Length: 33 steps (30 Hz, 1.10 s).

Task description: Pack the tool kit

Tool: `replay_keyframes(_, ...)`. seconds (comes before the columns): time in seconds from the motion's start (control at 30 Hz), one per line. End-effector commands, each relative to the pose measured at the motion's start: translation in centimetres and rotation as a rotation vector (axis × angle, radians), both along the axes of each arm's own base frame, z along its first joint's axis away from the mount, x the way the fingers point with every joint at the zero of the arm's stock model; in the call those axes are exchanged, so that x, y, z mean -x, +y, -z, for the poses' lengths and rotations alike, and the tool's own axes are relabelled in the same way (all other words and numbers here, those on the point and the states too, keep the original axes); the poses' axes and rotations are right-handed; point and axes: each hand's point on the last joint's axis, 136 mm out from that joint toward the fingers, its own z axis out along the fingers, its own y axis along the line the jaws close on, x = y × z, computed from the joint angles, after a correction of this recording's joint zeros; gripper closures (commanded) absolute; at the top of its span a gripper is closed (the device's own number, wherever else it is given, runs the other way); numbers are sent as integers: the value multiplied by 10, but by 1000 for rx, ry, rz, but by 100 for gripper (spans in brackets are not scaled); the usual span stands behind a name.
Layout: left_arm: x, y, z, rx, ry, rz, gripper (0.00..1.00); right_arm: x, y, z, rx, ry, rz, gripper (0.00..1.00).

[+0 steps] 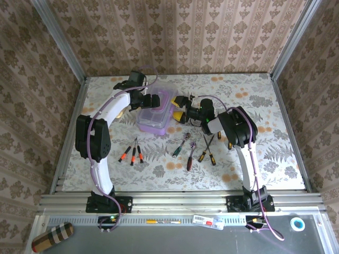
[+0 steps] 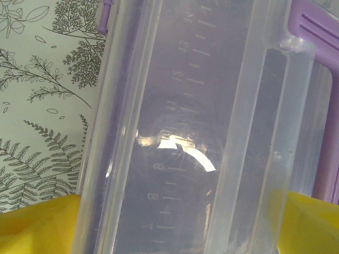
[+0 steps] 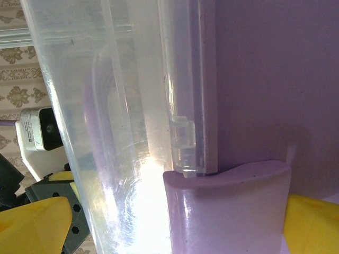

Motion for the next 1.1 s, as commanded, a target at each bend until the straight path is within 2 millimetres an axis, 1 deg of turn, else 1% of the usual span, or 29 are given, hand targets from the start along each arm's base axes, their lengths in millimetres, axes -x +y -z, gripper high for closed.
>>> replay_keyframes(0.0,13,-10,21,16,79,36,12,-2,8,-11,-42,-52,-11,0)
replay_keyframes(0.13,16,-13,23,-22,74,64,12,-2,12,-1,-40,-35,-21,0)
replay_keyframes(0.23,18,-14,28,-62,79,82,12,-4,14,-1,-58,-31,-26,0)
replay_keyframes(0.3,20,-12,33,-99,82,91,12,-4,14,-9,-63,-45,-22,0)
replay_keyframes(0.4,21,-9,42,-148,96,96,12,-3,13,-26,-75,-79,-28,0)
replay_keyframes(0.53,21,1,52,-224,112,99,12,-5,3,-48,-94,-110,-7,0)
replay_keyframes(0.67,22,8,66,-276,135,100,12,-11,-3,-65,-117,-126,3,1)
replay_keyframes(0.83,23,15,81,-306,169,98,12,-15,-10,-77,-133,-137,11,3)
replay_keyframes(1.07,23,23,88,-342,183,92,12,-17,-27,-97,-138,-173,37,4)
